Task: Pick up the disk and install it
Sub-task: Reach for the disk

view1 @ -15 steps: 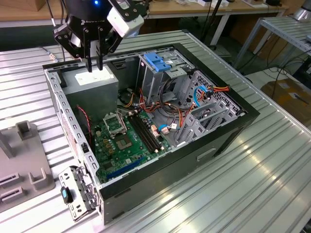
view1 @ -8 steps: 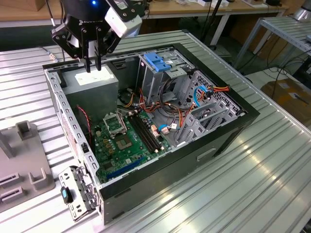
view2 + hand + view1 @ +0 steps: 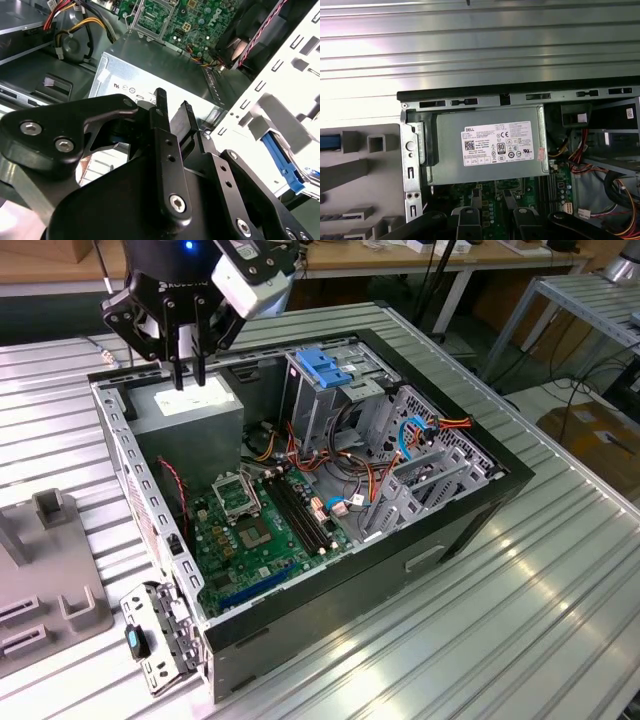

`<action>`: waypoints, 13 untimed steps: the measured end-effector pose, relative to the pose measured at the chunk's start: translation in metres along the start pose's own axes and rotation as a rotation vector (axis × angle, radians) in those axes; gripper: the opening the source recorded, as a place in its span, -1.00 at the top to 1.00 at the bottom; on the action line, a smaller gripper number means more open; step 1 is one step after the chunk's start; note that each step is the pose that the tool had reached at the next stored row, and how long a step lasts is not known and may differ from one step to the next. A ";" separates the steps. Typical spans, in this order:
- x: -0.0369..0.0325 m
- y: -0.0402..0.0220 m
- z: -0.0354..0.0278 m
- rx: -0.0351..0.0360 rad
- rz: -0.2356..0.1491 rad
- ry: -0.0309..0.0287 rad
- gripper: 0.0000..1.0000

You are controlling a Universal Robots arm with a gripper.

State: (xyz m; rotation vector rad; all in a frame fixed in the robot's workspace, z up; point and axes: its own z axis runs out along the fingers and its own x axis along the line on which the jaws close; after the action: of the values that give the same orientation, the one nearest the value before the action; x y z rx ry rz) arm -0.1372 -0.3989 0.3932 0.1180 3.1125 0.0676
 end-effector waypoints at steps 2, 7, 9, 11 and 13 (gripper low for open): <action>0.0007 0.0000 0.0000 0.0000 0.000 0.0000 0.39; 0.0027 -0.0002 -0.0001 0.0000 0.000 0.0000 0.39; 0.0034 -0.0003 -0.0001 0.0000 0.000 0.0000 0.39; 0.0039 -0.0003 -0.0001 0.0000 0.000 0.0000 0.39; 0.0047 -0.0004 -0.0001 0.0000 0.000 0.0000 0.39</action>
State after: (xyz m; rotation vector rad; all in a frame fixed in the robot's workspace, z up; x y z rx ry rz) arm -0.1419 -0.3989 0.3932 0.1180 3.1125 0.0677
